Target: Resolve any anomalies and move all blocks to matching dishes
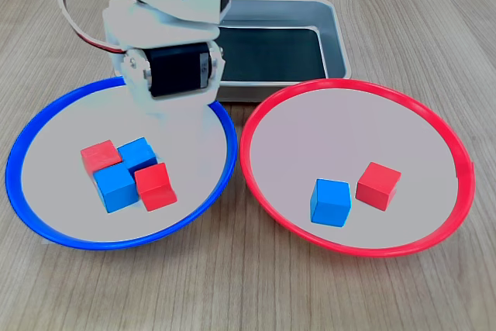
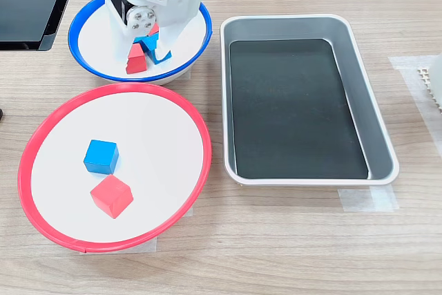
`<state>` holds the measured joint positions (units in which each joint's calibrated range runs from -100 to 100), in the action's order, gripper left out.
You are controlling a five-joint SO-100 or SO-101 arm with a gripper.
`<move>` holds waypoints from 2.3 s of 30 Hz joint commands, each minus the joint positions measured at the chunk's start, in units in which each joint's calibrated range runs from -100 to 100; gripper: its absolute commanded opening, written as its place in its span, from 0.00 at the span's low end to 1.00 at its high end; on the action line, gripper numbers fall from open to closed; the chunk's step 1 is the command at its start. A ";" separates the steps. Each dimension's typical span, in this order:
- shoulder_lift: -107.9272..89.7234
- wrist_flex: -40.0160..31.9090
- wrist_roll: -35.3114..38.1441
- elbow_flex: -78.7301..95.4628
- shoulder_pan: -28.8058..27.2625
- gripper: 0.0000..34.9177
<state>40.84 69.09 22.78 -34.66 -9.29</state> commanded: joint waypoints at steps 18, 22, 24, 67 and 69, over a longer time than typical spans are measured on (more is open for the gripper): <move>2.11 -3.84 -0.59 -4.98 -1.58 0.40; 2.53 -3.92 -0.10 -4.98 -1.39 0.29; 2.53 -3.92 0.00 -4.98 -1.20 0.13; -14.35 -1.20 -8.25 14.32 20.63 0.46; -14.10 -1.61 -9.28 13.32 20.63 0.44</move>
<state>26.85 68.43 14.73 -19.60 11.06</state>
